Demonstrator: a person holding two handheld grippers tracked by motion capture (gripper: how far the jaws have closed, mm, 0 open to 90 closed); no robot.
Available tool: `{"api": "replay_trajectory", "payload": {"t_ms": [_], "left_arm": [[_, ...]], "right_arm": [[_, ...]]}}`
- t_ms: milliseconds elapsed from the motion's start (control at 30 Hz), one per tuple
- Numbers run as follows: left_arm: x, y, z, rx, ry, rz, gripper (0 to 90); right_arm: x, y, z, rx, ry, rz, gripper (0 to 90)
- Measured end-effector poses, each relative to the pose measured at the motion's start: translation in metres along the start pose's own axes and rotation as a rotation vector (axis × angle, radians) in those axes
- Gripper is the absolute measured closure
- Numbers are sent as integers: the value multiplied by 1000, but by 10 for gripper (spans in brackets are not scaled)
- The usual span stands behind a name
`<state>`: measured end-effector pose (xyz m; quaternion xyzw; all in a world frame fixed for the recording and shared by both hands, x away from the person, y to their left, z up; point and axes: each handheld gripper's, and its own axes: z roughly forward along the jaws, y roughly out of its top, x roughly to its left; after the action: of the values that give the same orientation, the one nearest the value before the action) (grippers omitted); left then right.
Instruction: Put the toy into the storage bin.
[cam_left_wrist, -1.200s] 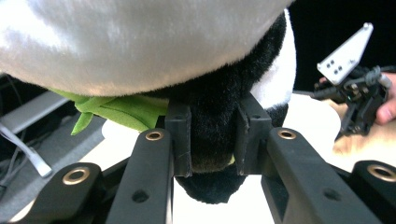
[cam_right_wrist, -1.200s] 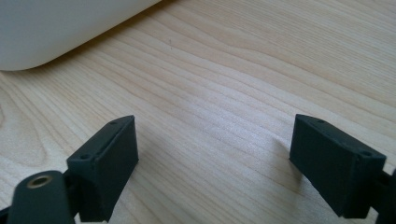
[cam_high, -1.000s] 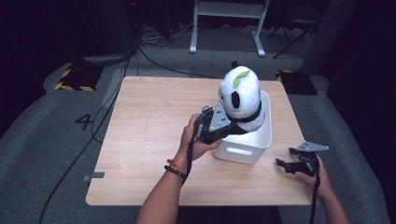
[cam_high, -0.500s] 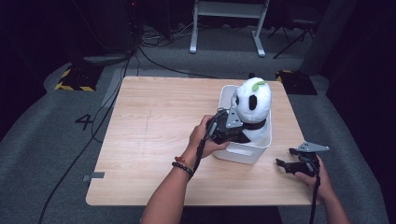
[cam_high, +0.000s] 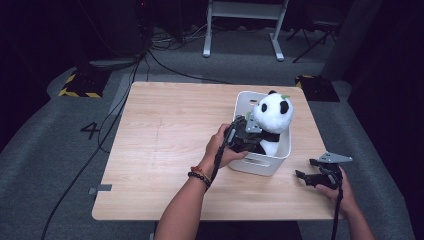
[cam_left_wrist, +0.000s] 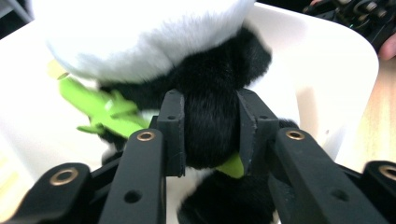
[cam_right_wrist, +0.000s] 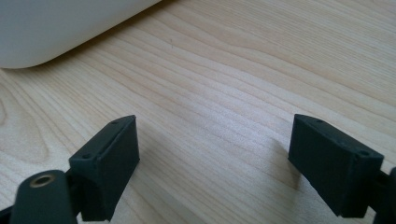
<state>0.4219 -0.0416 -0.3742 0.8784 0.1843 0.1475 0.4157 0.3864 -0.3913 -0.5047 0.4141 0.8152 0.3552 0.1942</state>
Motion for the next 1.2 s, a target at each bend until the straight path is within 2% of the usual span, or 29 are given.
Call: {"api": "replay_trajectory", "payload": {"t_ms": [33,67,133,200,267,333,400,433,467,500,600,633,700,800,867,1033,1067,1100,1167,1200], "left_arm": [[1,0,0,-8,-3,-8,685],[1,0,1,-1,6,-20,690],[2,-1,5,28,17,-17,690],[5,-3,6,5,14,-51,689],[8,-4,6,-3,15,-66,689],[9,-4,7,-19,33,-89,677],[11,-5,8,-21,27,-95,673],[11,-5,10,-32,32,-115,673],[12,-5,10,-34,43,-114,667],[12,-5,11,-39,38,-134,667],[13,-4,10,-30,56,-123,656],[12,-4,11,-41,68,-137,651],[13,-4,10,-46,89,-146,616],[15,-4,5,-53,111,-165,506],[17,-4,2,-62,125,-171,487],[22,-7,-3,-65,132,-183,417],[22,-8,-4,-49,132,-183,415],[22,-9,-4,-50,137,-185,411],[23,-10,-7,-66,119,-199,383],[24,-10,-7,-77,123,-192,369]], "right_arm": [[0,0,0,0,0,0,162],[0,0,0,0,0,-5,162],[0,0,0,1,-2,-14,162],[0,0,0,2,1,-8,162],[0,0,0,1,-2,-14,162],[0,0,0,1,-3,-15,162],[0,0,0,1,2,-4,162],[0,0,0,1,2,-4,162],[0,0,0,2,1,-9,162],[0,0,0,1,1,-9,162],[0,0,0,2,2,-2,162],[0,0,0,1,1,-4,162],[0,0,0,2,0,-12,162],[0,0,0,1,2,-3,162],[-1,0,0,3,2,-7,162],[0,0,0,1,1,-3,162],[-1,0,0,1,0,-6,162],[-1,0,0,1,3,-2,162],[-1,0,0,2,5,-3,162],[-1,0,0,2,5,-3,162]]}}
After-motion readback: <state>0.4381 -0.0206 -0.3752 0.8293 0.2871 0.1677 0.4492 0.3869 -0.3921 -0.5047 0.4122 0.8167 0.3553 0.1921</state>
